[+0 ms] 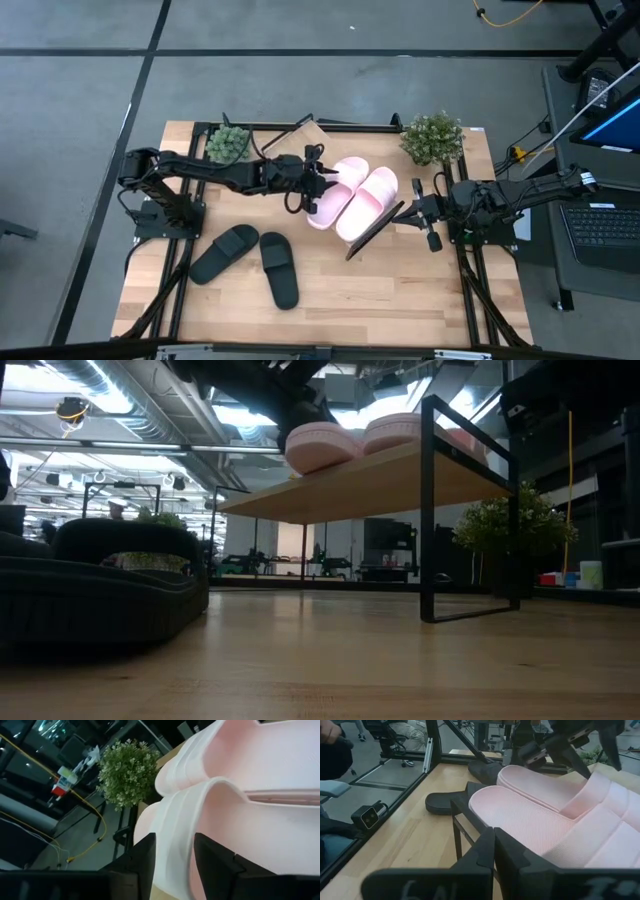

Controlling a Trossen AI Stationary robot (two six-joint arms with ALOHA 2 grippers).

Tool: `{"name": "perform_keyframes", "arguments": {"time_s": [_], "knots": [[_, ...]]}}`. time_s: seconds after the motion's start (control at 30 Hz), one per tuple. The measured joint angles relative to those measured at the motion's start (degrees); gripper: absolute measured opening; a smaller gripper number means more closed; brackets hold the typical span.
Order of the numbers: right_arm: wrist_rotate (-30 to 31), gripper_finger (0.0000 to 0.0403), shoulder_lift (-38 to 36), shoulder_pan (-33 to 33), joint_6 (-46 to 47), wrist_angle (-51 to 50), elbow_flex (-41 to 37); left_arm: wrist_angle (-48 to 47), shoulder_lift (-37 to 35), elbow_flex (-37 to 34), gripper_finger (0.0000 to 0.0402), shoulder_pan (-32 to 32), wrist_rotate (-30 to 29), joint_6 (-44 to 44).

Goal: Pick and place slides into the shelf
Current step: Put the pink slipper on the shelf, then put the right black slipper on the shelf

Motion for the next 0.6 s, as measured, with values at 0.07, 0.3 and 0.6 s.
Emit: {"name": "perform_keyframes", "arguments": {"time_s": [0.07,0.3,0.6], "knots": [[0.0,0.0012,0.0,0.0,0.0,0.0,0.0,-0.3,-0.3,0.0,0.0124,-0.5,0.0,0.0],[0.0,0.0012,0.0,0.0,0.1,0.0,0.0,-2.6,-1.4,0.1,0.0124,-2.5,0.1,-0.1],[0.0,0.0012,0.0,0.0,0.1,0.6,0.0,-3.5,-5.6,0.1,0.0124,-6.0,0.2,1.2]]}}
